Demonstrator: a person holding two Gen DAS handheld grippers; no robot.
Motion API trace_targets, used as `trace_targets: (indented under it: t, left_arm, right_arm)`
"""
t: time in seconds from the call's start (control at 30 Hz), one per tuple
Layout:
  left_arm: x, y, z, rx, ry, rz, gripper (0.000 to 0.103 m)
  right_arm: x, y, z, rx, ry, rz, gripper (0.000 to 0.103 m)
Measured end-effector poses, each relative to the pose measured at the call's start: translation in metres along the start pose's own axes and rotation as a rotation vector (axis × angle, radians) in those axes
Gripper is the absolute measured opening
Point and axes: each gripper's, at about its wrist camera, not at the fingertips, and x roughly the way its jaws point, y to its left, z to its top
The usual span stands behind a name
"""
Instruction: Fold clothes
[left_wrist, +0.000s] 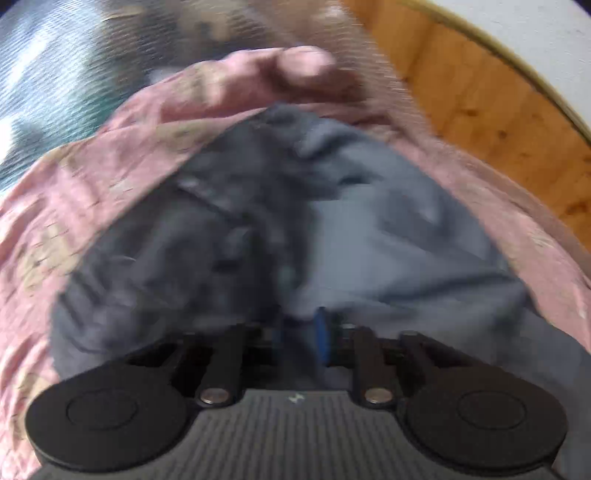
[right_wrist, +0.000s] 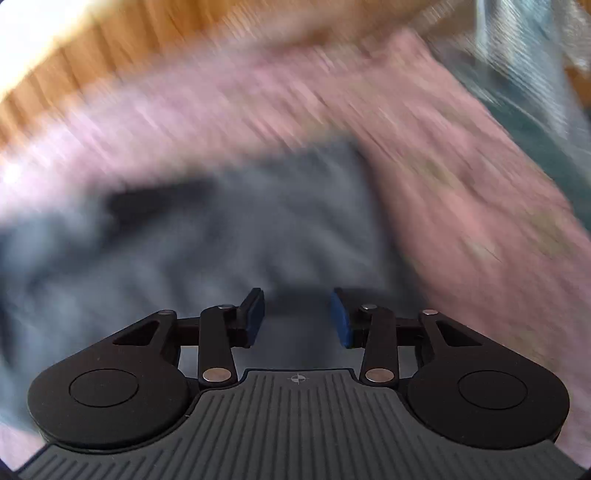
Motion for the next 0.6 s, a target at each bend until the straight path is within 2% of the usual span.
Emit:
trace_targets:
  t: [0.03,0.07,0.1,0.13,0.17,0.2,0.23,0.27,0.3,0.33,0.4,0.5,0.57,0.6]
  left_arm:
    - [-0.004,0.012,0.003,-0.039,-0.028,0.003,0.004]
    - [-0.009,0.023,0.005,-0.078,-0.056,0.006,0.004]
    - [-0.015,0.031,0.008,-0.101,-0.083,0.007,0.004]
    - [-0.024,0.03,0.011,-0.095,-0.106,0.003,0.006]
    - [-0.033,0.03,0.015,-0.089,-0.13,-0.001,0.024]
    - [-0.042,0.029,0.018,-0.082,-0.153,-0.004,0.041]
    - [-0.051,0.029,0.02,-0.078,-0.173,-0.013,0.045]
    - [-0.059,0.03,0.02,-0.08,-0.183,-0.034,0.046]
    - [-0.065,0.032,0.018,-0.083,-0.184,-0.058,0.046]
    - [-0.07,0.034,0.016,-0.085,-0.181,-0.074,0.047]
    - [-0.08,0.038,0.008,-0.075,-0.166,-0.08,0.049]
    - [-0.097,0.046,-0.006,-0.037,-0.143,-0.041,0.052]
    - [-0.111,0.053,-0.012,-0.005,-0.136,-0.021,0.055]
    - [-0.12,0.058,-0.013,0.011,-0.136,-0.016,0.057]
  right_arm:
    - [0.005,-0.007,0.003,0.002,0.015,-0.093,0.037]
    - [0.011,-0.013,0.006,0.004,0.037,-0.194,0.057]
    - [0.009,-0.002,0.013,-0.02,0.022,-0.18,0.054]
    - [0.005,0.012,0.019,-0.05,0.0,-0.146,0.053]
    - [0.002,0.025,0.026,-0.079,-0.022,-0.111,0.045]
    - [-0.002,0.039,0.032,-0.108,-0.043,-0.076,0.043]
    - [-0.006,0.053,0.039,-0.137,-0.065,-0.042,0.044]
    - [-0.009,0.066,0.045,-0.167,-0.087,-0.007,0.048]
    - [-0.013,0.08,0.052,-0.196,-0.108,0.028,0.056]
    - [-0.017,0.105,0.056,-0.259,-0.139,0.113,0.061]
    - [-0.024,0.155,0.065,-0.398,-0.194,0.282,0.082]
    - [-0.008,0.218,0.082,-0.563,-0.223,0.466,0.084]
    - [0.012,0.251,0.087,-0.685,-0.209,0.554,0.084]
    - [0.026,0.259,0.089,-0.74,-0.182,0.563,0.082]
